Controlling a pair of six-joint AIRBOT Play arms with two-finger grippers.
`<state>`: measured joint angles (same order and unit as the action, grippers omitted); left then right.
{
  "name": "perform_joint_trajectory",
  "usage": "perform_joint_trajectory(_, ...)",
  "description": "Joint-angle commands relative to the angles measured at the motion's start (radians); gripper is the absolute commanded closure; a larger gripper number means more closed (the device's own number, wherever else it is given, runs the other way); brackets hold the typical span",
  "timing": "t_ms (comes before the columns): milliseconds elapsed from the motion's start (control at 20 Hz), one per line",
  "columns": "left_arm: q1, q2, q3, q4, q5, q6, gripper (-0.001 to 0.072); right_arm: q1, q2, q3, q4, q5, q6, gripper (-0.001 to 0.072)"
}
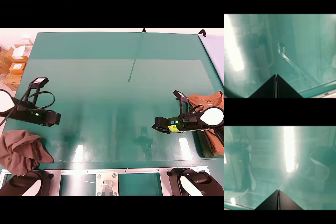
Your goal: Fold the shirts.
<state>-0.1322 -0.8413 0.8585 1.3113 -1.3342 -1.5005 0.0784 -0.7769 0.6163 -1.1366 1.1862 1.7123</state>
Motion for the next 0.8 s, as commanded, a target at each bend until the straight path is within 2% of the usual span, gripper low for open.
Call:
perform_joint_trajectory(0,0.000,0.000,0.001,-0.023,0.022,0.009,0.0679,0.001,0.001,-0.001,0.000,0.000,0.000,0.0697)
perform_joint_trajectory(500,0.000,0.000,0.001,-0.058,0.192,0.008,0.0679,0.001,0.001,-0.001,0.000,0.000,0.000,0.0697)
perform_joint_trajectory(550,0.000,0.000,0.001,-0.053,0.206,0.004,0.0608,0.001,0.001,-0.001,0.000,0.000,0.000,0.0697)
perform_joint_trajectory(600,0.000,0.000,0.002,-0.013,0.215,-0.021,0.0128,0.001,0.001,-0.001,0.000,0.000,0.000,0.0697)
perform_joint_trajectory(650,0.002,0.000,0.002,0.060,0.225,-0.086,-0.0003,0.001,0.001,-0.001,0.000,0.000,0.000,0.0697)
perform_joint_trajectory(750,0.003,0.000,0.002,0.278,0.206,-0.130,-0.0013,0.001,0.001,-0.001,0.000,0.000,0.000,0.0697)
